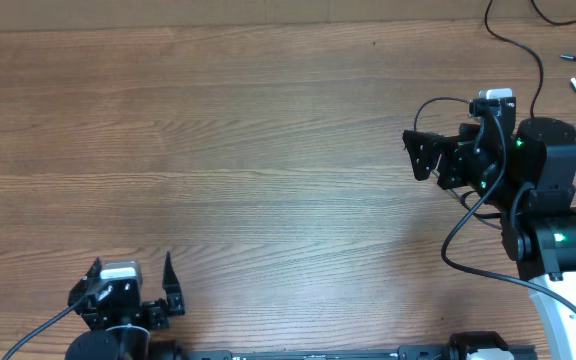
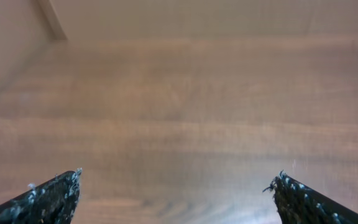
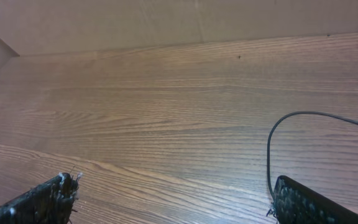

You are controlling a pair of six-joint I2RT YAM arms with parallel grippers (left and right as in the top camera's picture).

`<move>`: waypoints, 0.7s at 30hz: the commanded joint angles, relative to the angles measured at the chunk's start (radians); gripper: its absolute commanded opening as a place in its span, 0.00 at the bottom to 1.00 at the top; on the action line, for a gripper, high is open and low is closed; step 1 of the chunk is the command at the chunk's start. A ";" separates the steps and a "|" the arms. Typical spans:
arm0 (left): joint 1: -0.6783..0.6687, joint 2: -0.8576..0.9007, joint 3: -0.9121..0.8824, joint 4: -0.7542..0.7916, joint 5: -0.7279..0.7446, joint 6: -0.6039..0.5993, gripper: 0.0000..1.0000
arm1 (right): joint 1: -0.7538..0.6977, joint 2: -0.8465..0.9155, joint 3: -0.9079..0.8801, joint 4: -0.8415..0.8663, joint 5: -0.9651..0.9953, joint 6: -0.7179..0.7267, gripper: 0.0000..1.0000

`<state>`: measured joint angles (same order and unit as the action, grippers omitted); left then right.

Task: Untangle cables

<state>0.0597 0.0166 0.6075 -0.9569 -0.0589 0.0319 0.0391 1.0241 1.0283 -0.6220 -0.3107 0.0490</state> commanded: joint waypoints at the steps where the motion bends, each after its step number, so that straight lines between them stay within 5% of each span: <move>1: 0.007 -0.011 0.001 -0.067 0.011 -0.010 1.00 | -0.001 0.000 0.011 0.007 -0.005 0.000 1.00; 21: 0.007 -0.011 -0.001 -0.119 0.011 -0.010 1.00 | -0.001 0.000 0.011 0.007 0.000 0.000 1.00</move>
<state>0.0597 0.0166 0.6064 -1.0779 -0.0589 0.0315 0.0395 1.0241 1.0283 -0.6212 -0.3103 0.0490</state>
